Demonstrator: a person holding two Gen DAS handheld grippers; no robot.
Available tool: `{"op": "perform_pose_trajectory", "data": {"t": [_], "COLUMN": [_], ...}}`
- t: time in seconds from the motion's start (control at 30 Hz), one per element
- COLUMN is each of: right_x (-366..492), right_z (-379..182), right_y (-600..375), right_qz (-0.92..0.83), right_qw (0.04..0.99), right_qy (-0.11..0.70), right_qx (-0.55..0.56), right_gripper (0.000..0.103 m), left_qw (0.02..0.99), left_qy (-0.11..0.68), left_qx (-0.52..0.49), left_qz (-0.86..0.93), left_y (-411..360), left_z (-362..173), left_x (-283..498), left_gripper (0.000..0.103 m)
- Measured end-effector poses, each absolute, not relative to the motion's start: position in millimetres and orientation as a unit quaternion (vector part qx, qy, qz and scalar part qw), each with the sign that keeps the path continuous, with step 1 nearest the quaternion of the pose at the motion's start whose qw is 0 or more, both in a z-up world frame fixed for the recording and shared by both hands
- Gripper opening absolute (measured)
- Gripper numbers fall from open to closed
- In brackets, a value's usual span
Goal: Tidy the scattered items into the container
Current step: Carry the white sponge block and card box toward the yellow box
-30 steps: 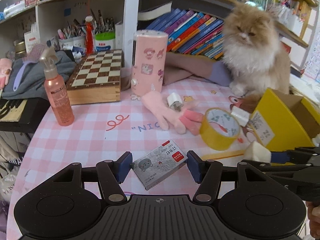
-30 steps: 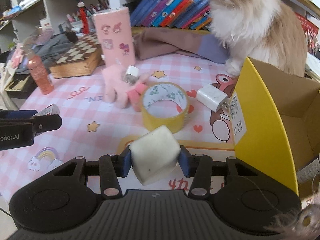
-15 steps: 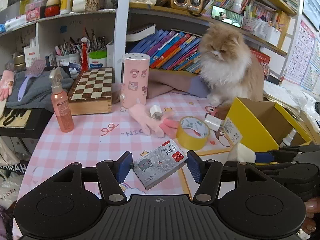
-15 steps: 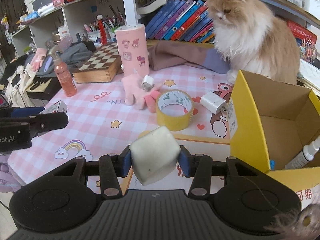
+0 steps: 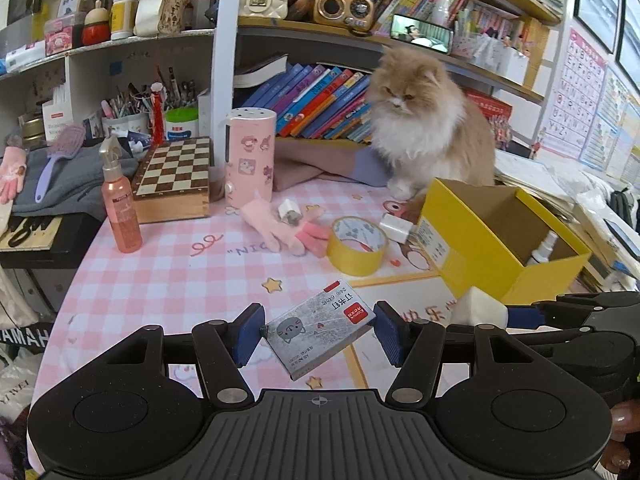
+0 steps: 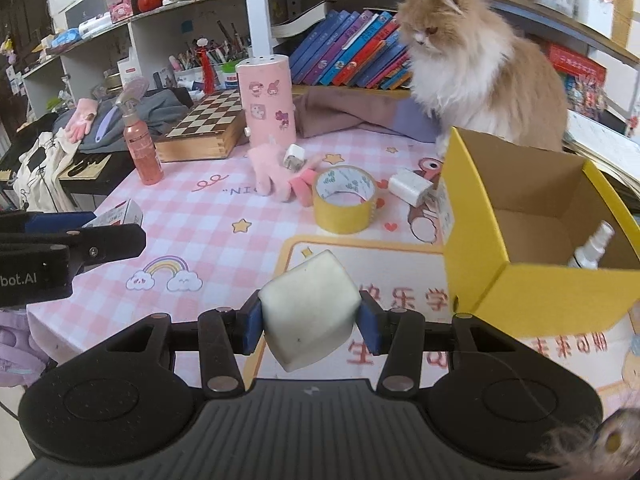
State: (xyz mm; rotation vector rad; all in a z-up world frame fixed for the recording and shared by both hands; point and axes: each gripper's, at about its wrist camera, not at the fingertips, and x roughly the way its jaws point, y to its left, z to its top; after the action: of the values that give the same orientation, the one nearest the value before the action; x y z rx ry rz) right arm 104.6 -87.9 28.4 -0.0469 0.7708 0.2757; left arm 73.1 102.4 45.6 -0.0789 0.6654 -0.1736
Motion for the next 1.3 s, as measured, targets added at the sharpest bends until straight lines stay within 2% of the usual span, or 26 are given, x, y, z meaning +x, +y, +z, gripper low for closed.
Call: {"op": "perform_pose_trajectory", "data": {"t": [0.5,1.3], "right_x": [29,-25], "right_z": [21,18], "right_y": [-117,-202], "right_qz": [0.067,-0.055], "right_qw": [0.918,0.911], "right_qy": [0.391,0.406], "right_qx": [-0.009,0.040], "right_gripper": [0.045,0.045], "left_qw": [0.925,0.889], "left_qy": [0.342,0.357], "left_qx": [-0.020,0.009], "left_qz": [-0.163,-0.285], "left_y": [64,-28], "left_z": [33,27], "left_x": [29,27], "left_gripper": [0.059,0.059]}}
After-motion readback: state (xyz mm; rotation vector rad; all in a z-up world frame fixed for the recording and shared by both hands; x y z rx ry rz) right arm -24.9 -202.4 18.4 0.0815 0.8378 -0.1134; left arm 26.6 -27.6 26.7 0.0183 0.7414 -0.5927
